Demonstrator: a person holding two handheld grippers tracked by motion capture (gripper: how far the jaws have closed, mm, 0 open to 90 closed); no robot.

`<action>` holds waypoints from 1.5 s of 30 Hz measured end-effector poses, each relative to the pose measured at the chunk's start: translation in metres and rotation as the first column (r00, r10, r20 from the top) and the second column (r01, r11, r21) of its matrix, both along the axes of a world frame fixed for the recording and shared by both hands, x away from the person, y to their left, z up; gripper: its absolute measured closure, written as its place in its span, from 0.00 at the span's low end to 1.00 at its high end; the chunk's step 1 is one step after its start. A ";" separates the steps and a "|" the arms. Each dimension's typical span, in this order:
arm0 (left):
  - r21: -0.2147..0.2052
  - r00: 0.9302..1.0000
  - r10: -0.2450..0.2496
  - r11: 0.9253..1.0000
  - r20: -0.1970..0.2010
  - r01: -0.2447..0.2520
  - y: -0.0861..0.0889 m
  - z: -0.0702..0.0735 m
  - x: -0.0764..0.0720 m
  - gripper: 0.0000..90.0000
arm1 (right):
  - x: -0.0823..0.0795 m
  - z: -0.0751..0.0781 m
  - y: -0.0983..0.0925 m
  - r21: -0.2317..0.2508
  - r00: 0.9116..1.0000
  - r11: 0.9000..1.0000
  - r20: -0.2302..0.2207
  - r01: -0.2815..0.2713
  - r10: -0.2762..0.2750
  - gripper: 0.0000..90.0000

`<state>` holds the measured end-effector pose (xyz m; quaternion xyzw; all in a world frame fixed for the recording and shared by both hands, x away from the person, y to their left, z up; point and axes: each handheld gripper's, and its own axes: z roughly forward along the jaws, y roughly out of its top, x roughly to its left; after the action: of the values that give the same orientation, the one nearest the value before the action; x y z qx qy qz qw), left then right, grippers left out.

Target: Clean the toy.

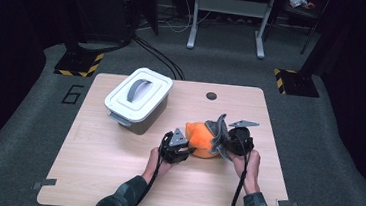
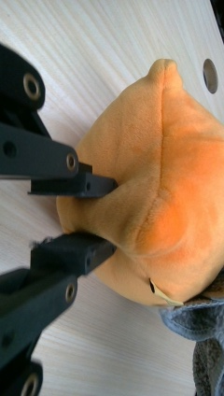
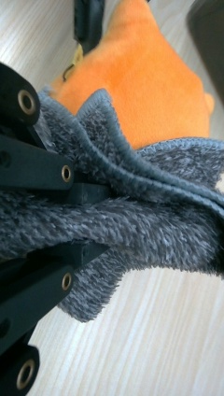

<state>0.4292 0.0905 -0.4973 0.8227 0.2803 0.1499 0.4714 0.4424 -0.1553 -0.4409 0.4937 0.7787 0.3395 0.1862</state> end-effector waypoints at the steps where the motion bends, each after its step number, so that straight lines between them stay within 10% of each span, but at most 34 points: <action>1: -0.010 1.000 -0.003 1.000 -0.013 0.003 0.001 0.001 0.000 0.83 | -0.001 0.002 -0.003 0.010 1.000 1.000 0.008 -0.001 0.001 0.87; 9: -0.062 0.994 -0.070 0.996 -0.086 0.065 0.002 0.022 0.003 0.87 | -0.017 0.041 0.001 0.107 0.995 0.991 0.067 -0.079 0.072 0.87; 13: -0.085 0.986 -0.074 0.994 -0.148 0.062 0.003 0.024 0.001 0.87 | -0.017 0.038 0.030 0.035 0.987 0.988 0.055 -0.153 0.151 0.86; 21: -0.098 0.974 -0.012 0.995 -0.226 -0.010 0.007 0.014 0.008 0.87 | -0.011 0.018 0.051 -0.075 0.989 0.988 0.058 -0.133 0.138 0.87; 34: -0.139 0.970 -0.015 0.990 -0.243 -0.019 0.009 0.011 0.010 0.87 | -0.011 0.008 0.012 -0.036 0.997 0.998 0.054 -0.050 0.052 0.87; 45: -0.145 0.970 -0.014 0.989 -0.243 -0.022 0.010 0.011 0.010 0.86 | 0.000 -0.031 -0.021 -0.063 0.998 0.997 -0.047 0.043 -0.046 0.86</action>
<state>0.4395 0.1001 -0.4867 0.7974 0.3480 0.0276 0.4922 0.4425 -0.1767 -0.4720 0.5130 0.7820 0.2988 0.1898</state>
